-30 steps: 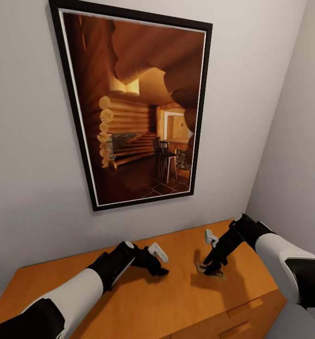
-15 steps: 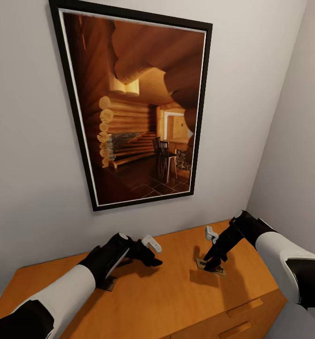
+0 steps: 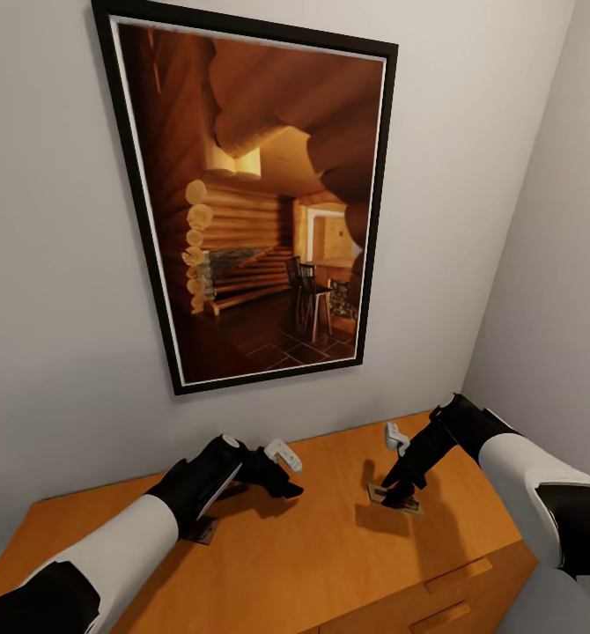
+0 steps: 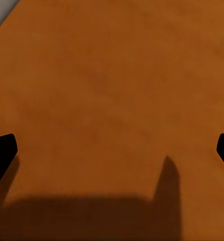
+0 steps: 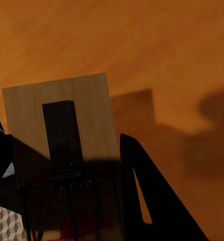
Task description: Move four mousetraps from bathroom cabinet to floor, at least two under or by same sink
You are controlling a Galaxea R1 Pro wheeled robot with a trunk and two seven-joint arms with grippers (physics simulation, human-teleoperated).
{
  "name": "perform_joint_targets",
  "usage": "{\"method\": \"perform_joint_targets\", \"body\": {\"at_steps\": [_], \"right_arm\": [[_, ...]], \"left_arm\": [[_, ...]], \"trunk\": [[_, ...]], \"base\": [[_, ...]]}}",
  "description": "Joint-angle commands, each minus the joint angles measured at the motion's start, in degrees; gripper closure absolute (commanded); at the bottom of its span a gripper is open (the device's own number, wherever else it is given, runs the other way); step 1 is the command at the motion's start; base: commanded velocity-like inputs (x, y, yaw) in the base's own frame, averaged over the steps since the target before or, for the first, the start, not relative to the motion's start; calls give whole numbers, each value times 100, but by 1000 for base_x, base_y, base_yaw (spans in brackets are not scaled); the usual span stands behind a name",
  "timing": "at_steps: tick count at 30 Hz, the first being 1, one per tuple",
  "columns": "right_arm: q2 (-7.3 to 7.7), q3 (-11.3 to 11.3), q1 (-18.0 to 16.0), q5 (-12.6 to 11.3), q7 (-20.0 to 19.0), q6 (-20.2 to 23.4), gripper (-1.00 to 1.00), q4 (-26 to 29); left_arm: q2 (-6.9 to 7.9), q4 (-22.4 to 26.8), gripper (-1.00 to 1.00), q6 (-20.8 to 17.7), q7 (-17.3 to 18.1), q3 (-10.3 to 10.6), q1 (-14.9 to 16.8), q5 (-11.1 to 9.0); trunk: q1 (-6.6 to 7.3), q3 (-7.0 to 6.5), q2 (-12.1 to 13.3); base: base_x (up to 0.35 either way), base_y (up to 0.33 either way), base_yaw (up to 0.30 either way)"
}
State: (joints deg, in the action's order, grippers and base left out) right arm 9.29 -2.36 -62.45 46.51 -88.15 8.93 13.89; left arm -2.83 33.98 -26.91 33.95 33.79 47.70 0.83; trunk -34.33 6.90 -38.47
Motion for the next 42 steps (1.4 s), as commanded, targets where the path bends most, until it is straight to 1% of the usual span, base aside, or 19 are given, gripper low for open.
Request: {"method": "perform_joint_targets", "body": {"at_steps": [1,21,27,32,42], "right_arm": [[2,-24,-4,-2,-36,95,100,8],[2,-35,-4,-9,-19,41,100,-30],[-1,-37,1,-25,2,29,100,-94],[-6,-44,5,-22,23,22,100,-258],[-6,-29,5,-7,2,27,100,-255]], "left_arm": [[1,6,-100,-33,16,3,6,10],[1,-4,-100,-34,15,11,9,14],[1,-8,-100,-34,15,13,5,14],[1,-17,-100,-34,15,13,4,14],[1,-23,-100,-34,15,13,5,14]], "trunk": [[-2,10,-9],[-2,10,-9],[-2,10,-9],[-2,10,-9],[-2,10,-9]], "base": [[0,0,0],[0,0,0],[0,0,0],[0,0,0],[0,0,0]]}}
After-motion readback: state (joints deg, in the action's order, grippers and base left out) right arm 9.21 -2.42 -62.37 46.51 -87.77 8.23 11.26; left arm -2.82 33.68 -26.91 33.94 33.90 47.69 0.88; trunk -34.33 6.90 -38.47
